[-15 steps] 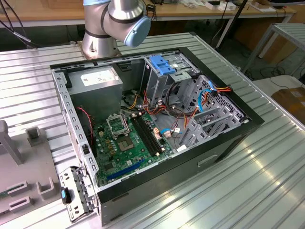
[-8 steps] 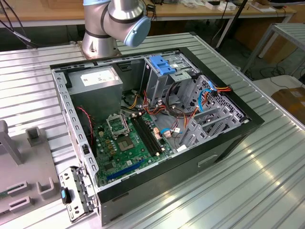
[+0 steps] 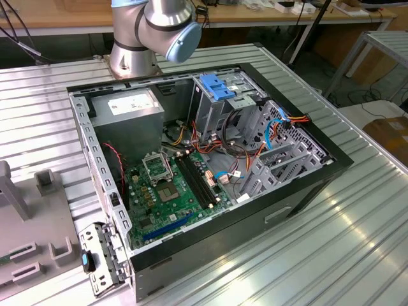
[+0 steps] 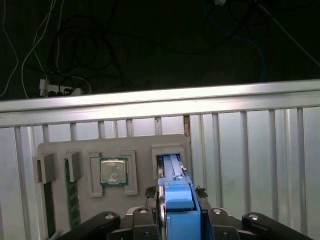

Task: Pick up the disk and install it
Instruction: 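Pick up the disk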

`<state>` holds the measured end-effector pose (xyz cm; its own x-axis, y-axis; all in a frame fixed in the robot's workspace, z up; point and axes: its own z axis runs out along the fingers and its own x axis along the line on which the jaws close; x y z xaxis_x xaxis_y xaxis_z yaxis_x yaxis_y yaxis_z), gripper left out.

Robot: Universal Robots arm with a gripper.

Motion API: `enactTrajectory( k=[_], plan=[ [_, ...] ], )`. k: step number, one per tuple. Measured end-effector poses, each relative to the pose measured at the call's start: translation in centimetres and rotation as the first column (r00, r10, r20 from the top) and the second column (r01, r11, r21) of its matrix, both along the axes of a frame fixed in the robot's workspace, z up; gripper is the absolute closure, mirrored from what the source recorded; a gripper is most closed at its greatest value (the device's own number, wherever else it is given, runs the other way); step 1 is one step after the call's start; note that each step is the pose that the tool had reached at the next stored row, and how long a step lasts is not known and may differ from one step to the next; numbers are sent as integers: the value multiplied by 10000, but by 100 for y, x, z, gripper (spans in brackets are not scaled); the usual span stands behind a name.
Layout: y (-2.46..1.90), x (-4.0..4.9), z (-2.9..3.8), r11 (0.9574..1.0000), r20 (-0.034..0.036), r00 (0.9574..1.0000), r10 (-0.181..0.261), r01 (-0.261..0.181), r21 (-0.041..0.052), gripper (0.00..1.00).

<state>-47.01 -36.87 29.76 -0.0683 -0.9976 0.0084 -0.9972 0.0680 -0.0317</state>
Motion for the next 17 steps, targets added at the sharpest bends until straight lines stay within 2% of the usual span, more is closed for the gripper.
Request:
enactTrajectory(
  k=[1, 6, 7, 9, 17],
  plan=[
    [0, 0, -1, 10000, 0, 10000, 0, 0, 0, 62],
    [0, 0, -4, 10000, 0, 10000, 35, -35, 0, 63],
    [0, 0, -5, 9996, 1, 9996, 281, -281, 0, 63],
    [0, 0, -4, 9988, 1, 9988, 483, -483, 0, 63],
    [0, 0, -4, 9988, 1, 9988, 484, -484, 1, 63]
  ],
)
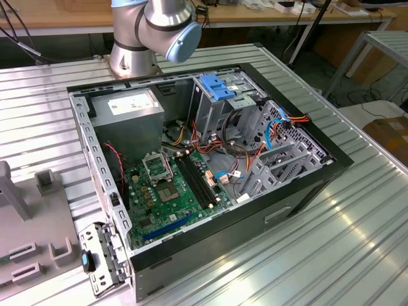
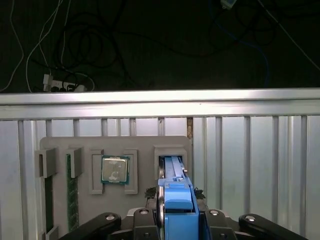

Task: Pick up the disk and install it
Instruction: 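Pick up the disk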

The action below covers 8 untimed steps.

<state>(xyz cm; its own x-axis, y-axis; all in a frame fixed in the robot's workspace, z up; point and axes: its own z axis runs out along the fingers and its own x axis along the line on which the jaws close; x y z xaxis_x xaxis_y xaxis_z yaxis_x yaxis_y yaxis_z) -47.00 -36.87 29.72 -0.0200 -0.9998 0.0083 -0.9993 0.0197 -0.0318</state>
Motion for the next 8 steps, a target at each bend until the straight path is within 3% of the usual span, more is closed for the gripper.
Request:
enactTrajectory(
  k=[8],
  plan=[
    [0, 0, 0, 9999, 0, 9999, -168, 168, -1, 63]
  ],
)
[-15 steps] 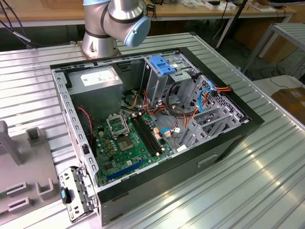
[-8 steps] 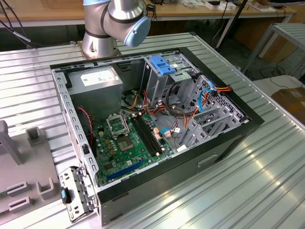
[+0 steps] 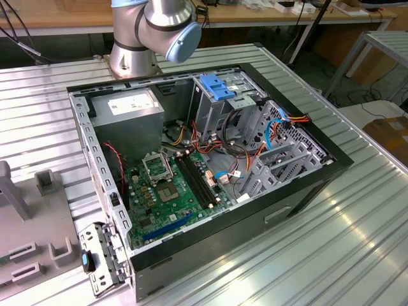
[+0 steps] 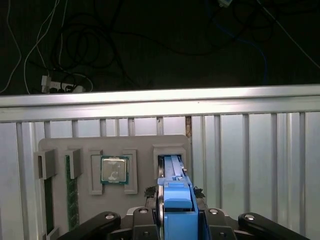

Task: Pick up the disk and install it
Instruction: 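Pick up the disk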

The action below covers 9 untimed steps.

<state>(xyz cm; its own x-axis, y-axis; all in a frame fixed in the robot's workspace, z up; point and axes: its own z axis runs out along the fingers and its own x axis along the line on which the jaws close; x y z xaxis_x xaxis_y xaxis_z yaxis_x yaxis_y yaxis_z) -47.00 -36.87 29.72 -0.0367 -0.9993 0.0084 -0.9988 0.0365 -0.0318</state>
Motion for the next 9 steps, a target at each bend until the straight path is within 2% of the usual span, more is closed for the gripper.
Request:
enactTrajectory(
  k=[7, 9],
  plan=[
    [0, 0, 0, 10000, 1, 10000, -11, 11, 0, 63],
    [0, 0, 32, 10000, 1, 10000, -12, 12, 3, 63]
  ],
)
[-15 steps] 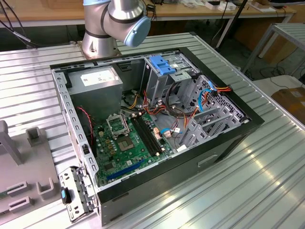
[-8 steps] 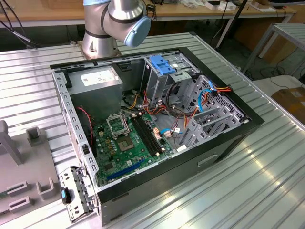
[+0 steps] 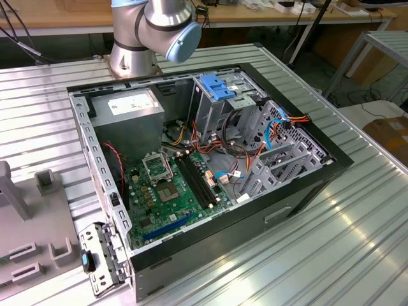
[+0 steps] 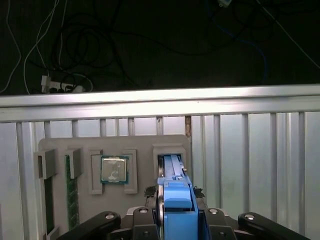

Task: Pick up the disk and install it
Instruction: 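Pick up the disk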

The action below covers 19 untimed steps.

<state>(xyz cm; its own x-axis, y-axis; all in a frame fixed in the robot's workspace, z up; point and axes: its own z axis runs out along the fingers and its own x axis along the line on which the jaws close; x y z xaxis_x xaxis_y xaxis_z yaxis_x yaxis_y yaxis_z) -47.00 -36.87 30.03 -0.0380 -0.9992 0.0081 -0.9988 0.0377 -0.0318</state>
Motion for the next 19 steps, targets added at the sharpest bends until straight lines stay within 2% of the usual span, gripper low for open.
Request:
enactTrajectory(
  k=[4, 6, 8, 9, 10, 11, 13, 14, 16, 17, 19],
  plan=[
    [0, 0, 103, 10000, -1, 10000, 0, 0, -1, 63],
    [0, 0, 230, 10000, -1, 10000, 0, 0, -1, 63],
    [1, 0, 315, 10000, 0, 10000, 1, -1, 0, 63],
    [2, 0, 396, 10000, 0, 10000, 0, 0, 0, 63],
    [2, 0, 520, 10000, -1, 10000, 1, -1, -1, 63],
    [2, 0, 591, 10000, 2, 10000, 1, -1, 0, 63],
    [2, 0, 673, 10000, 1, 10000, 0, 0, -1, 63],
    [2, 0, 745, 10000, 2, 10000, 1, -1, 0, 63],
    [2, 0, 943, 10000, 3, 10000, 1, -1, -1, 63],
    [2, 1, 972, 10000, 2, 10000, 1, -1, 0, 63],
    [3, 8, 972, 10000, 4, 10000, 0, 0, 0, 63]
  ],
)
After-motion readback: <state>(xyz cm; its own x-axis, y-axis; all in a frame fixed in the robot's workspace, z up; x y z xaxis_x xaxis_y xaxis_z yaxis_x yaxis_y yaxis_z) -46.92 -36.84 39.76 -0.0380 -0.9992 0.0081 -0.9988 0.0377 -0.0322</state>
